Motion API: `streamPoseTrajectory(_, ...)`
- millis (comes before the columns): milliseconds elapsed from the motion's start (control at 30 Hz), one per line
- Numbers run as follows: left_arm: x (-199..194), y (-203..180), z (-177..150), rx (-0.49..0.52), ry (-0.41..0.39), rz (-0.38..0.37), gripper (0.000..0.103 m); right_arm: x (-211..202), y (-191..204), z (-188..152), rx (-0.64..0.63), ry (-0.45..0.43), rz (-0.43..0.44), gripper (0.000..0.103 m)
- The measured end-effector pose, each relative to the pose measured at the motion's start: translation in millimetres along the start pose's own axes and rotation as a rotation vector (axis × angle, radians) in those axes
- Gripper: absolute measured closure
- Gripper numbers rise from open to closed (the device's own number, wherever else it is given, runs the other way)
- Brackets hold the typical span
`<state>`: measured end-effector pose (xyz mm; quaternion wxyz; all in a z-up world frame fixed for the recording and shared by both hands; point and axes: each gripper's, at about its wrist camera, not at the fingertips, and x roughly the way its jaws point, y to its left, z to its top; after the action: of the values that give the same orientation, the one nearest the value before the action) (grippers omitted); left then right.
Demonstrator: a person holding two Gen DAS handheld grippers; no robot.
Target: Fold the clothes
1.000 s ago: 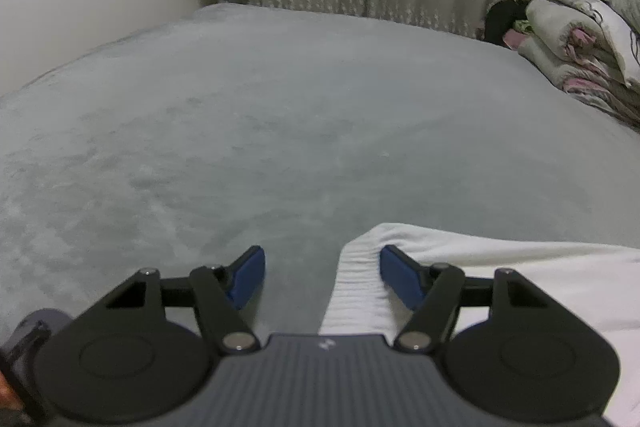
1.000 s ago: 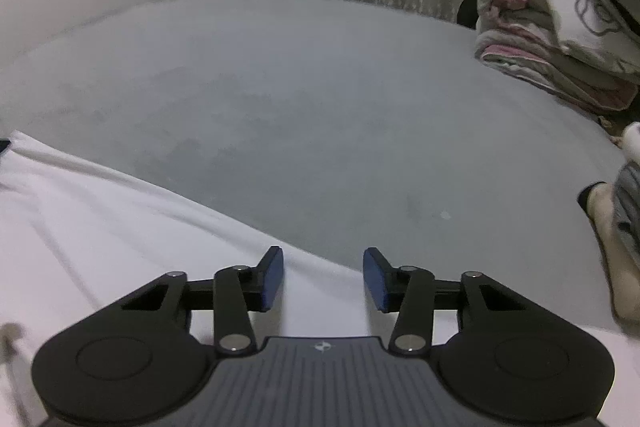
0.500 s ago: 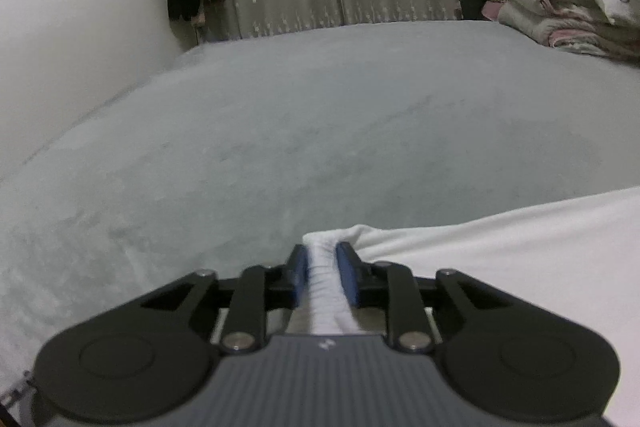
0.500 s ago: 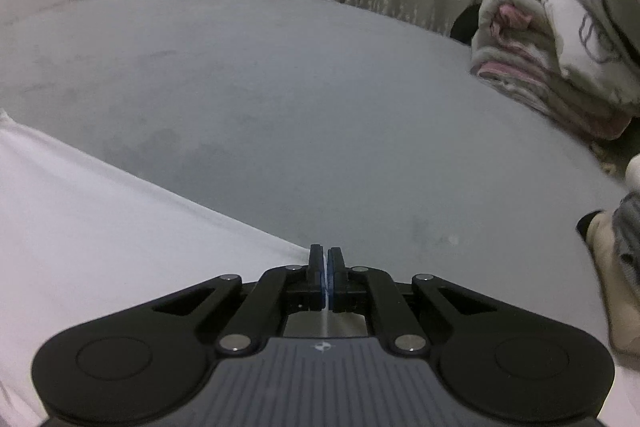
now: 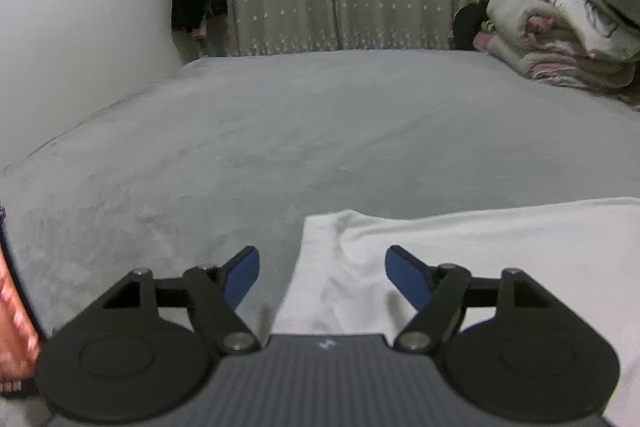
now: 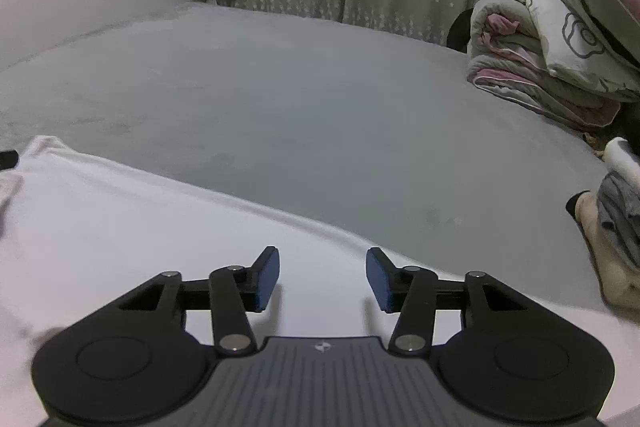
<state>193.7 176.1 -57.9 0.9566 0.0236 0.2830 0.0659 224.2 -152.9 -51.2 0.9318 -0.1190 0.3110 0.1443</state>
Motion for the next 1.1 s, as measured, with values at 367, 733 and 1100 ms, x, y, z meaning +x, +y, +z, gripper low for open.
streamPoseTrajectory(367, -41, 13, -47, 0.017, 0.033, 0.046, 0.025, -52, 30, -30, 0.046, 0.002, 0.064, 0.042)
streamPoseTrajectory(733, -112, 21, -51, -0.15, -0.059, -0.033, 0.009, -111, 60, -76, 0.126, -0.067, 0.031, 0.029)
streamPoseTrajectory(1100, -129, -26, -108, -0.01, 0.044, -0.11, 0.006, -153, 65, -133, 0.217, -0.033, -0.015, 0.026)
